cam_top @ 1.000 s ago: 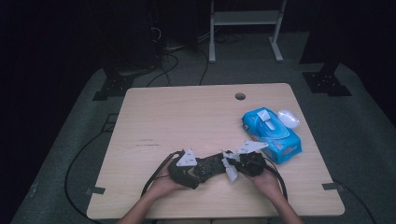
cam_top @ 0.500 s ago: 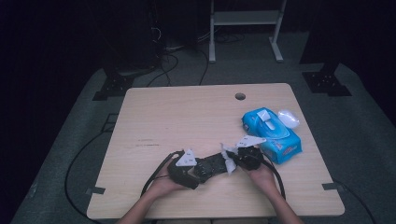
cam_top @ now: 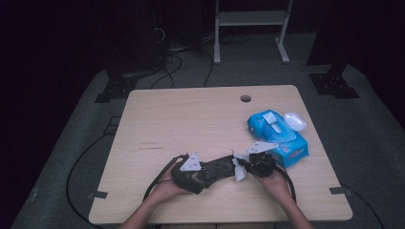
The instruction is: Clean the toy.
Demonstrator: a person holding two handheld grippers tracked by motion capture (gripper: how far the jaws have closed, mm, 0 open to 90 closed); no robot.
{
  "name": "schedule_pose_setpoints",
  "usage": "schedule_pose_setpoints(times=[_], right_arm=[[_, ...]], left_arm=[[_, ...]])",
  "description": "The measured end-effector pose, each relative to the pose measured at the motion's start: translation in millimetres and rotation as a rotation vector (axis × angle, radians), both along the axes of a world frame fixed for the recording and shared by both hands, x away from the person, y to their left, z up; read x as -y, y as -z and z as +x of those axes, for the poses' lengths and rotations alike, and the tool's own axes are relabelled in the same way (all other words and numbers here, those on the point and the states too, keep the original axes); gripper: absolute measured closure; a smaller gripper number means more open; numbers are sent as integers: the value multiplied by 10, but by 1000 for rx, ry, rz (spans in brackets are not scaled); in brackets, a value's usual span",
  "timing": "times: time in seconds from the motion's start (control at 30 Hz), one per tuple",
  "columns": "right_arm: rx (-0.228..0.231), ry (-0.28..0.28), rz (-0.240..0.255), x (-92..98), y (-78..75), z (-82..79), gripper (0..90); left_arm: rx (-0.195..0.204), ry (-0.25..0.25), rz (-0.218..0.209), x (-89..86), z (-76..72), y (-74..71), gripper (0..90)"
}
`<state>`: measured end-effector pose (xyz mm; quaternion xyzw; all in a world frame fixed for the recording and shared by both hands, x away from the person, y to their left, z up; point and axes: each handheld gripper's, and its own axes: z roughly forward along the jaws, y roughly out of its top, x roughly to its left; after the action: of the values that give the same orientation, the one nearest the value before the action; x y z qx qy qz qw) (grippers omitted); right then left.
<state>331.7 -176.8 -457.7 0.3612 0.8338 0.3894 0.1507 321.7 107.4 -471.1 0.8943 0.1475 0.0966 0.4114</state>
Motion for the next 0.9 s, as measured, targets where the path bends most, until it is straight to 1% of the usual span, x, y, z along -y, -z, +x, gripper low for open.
schedule_pose_setpoints(times=[0.1,0.13,0.17,0.2,0.23,0.27,0.3,0.37,0.47,0.5,0.53,0.57,0.6,0.7,0.73,0.77,0.8,0.83,0.87,0.9], right_arm=[[-8,3,-5,39,-1,-21,815],[-13,-11,18,18,-10,-56,815],[-13,-11,18,18,-10,-56,815],[-7,-41,32,-73,-19,-86,814],[-7,-41,32,-73,-19,-86,814],[-9,-63,45,-127,-26,-101,814],[3,-101,45,-235,-35,-131,813],[26,-121,32,-282,-40,-141,812],[21,-81,29,-195,-25,-97,813],[14,-55,34,-143,-13,-72,813],[9,-26,26,-94,-1,-52,814],[9,-26,26,-94,-1,-52,814],[-1,-2,37,-21,16,-24,814],[6,-7,35,-50,10,-43,814],[8,-41,48,-141,-4,-74,815],[20,-57,48,-197,-14,-90,814],[18,-83,55,-251,-23,-100,814],[18,-83,55,-251,-23,-100,814],[28,-112,54,-339,-31,-120,814],[38,-114,41,-360,-34,-126,814]], left_arm=[[3,6,10,-2,8,6,242],[-2,6,8,-2,13,12,242],[-2,6,8,-2,13,12,242],[1,6,12,-2,14,5,242],[1,6,12,-2,14,5,242],[1,5,12,0,13,3,242],[2,2,10,4,8,6,242],[4,1,10,2,6,7,242],[5,2,5,-2,5,2,242],[3,1,4,-2,7,1,242],[1,2,2,-3,9,1,242],[1,2,2,-3,9,1,242],[0,4,3,-5,13,0,242],[1,6,7,-4,15,0,242],[4,7,14,-2,14,3,242],[4,7,14,-2,14,3,242],[4,3,8,4,9,6,242],[4,3,8,4,9,6,242],[6,2,12,7,3,4,242],[6,2,10,6,2,4,242]])
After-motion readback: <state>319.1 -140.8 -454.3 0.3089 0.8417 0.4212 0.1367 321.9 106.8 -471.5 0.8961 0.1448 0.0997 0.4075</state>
